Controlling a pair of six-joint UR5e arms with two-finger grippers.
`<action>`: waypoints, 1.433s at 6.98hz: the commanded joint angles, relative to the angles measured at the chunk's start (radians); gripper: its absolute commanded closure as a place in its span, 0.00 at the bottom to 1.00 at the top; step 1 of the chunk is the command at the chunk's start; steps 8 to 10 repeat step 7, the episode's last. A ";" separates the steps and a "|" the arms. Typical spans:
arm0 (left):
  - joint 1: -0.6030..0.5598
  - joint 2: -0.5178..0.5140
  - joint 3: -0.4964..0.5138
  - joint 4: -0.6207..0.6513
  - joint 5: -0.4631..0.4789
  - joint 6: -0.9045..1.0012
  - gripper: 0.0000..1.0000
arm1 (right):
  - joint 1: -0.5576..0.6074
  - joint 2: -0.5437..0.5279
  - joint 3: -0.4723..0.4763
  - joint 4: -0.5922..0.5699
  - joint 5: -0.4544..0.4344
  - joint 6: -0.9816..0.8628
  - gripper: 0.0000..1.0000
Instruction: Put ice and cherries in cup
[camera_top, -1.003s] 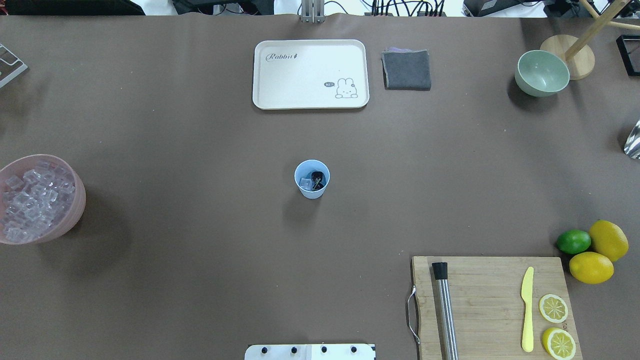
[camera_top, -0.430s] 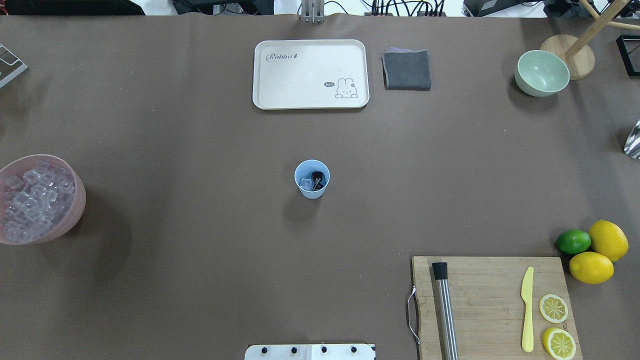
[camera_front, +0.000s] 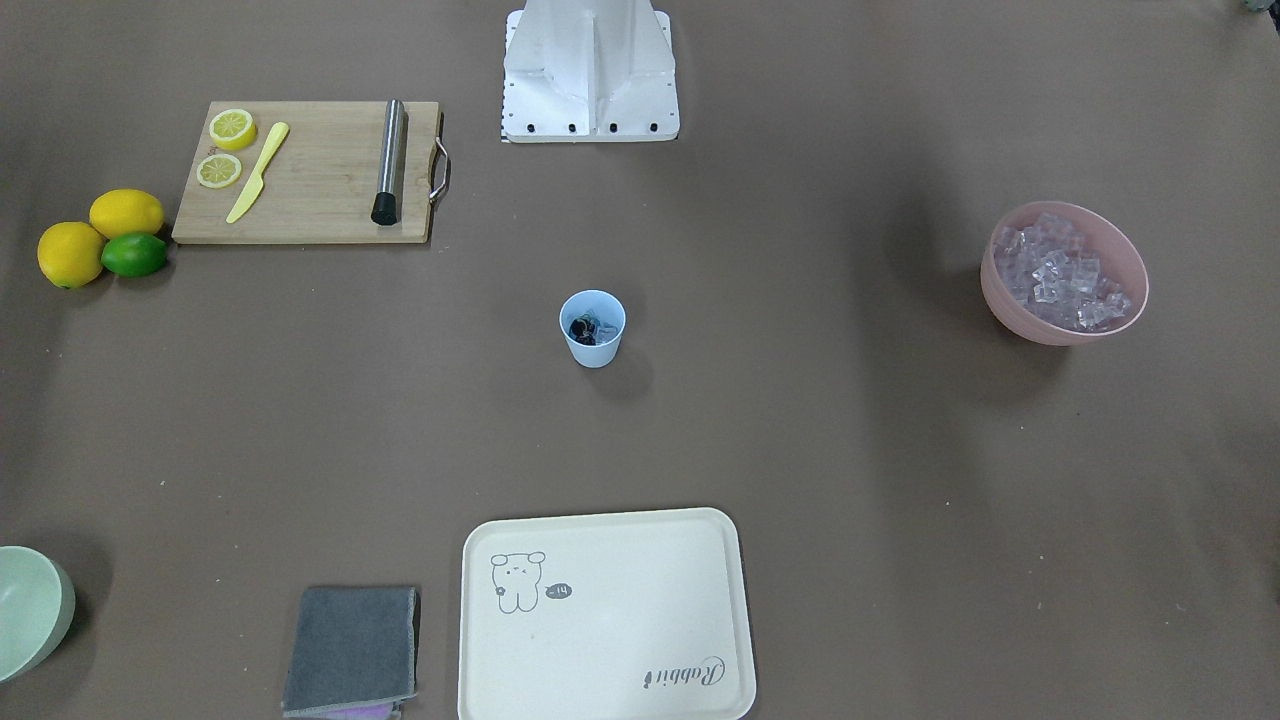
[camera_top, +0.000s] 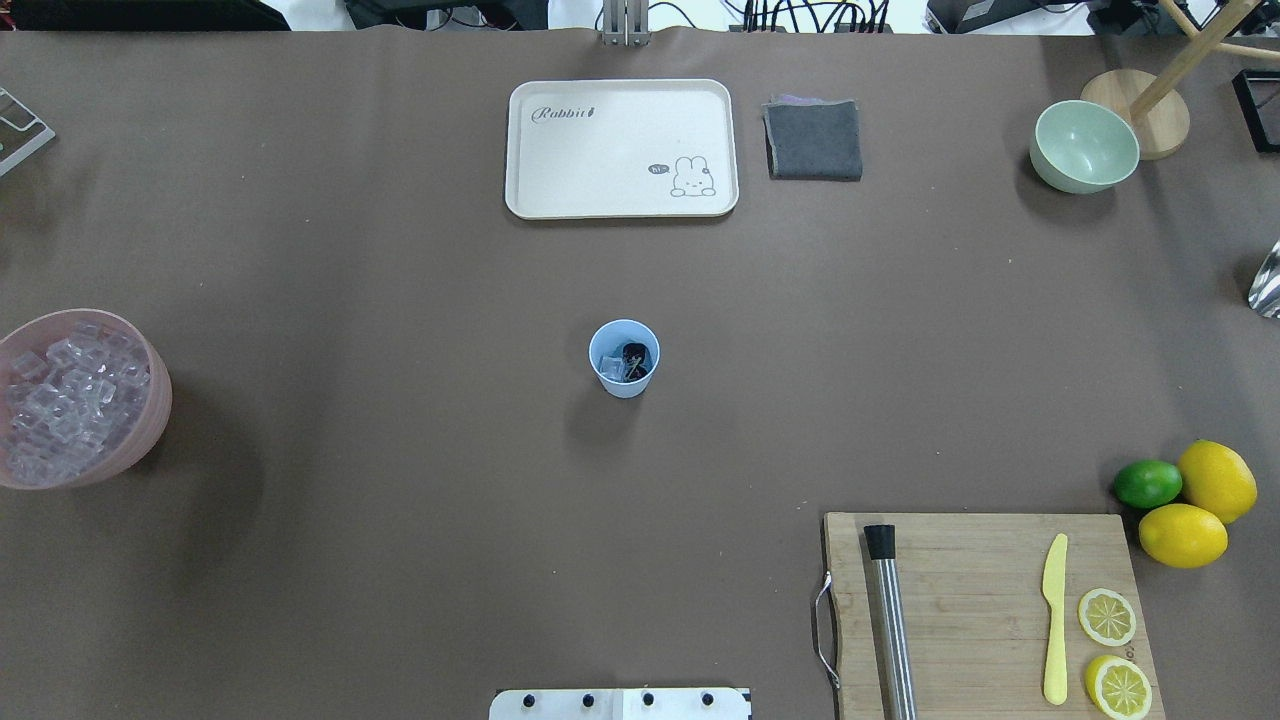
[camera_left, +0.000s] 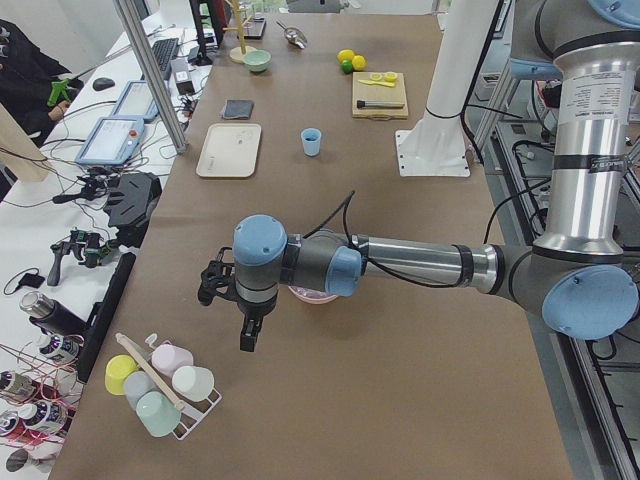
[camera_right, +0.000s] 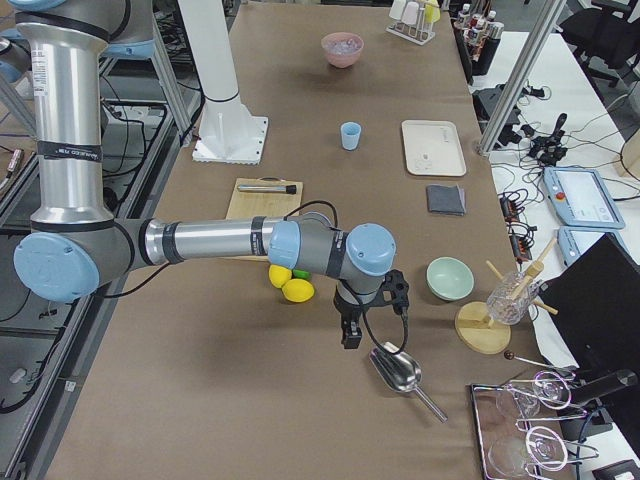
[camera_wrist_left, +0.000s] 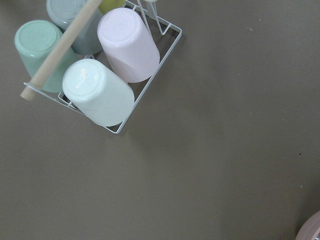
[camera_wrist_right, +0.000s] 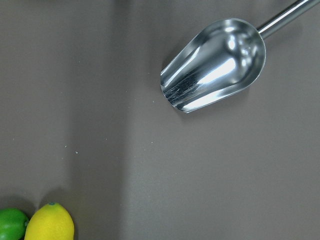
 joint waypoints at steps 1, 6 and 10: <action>-0.002 0.003 0.005 0.000 0.002 0.000 0.02 | 0.000 -0.009 0.003 0.045 0.001 0.012 0.00; -0.001 0.002 0.008 -0.044 0.004 0.003 0.02 | -0.001 0.006 0.001 0.053 0.003 0.014 0.00; -0.001 0.002 0.003 -0.048 0.004 0.000 0.02 | -0.001 0.006 0.001 0.053 0.001 0.012 0.00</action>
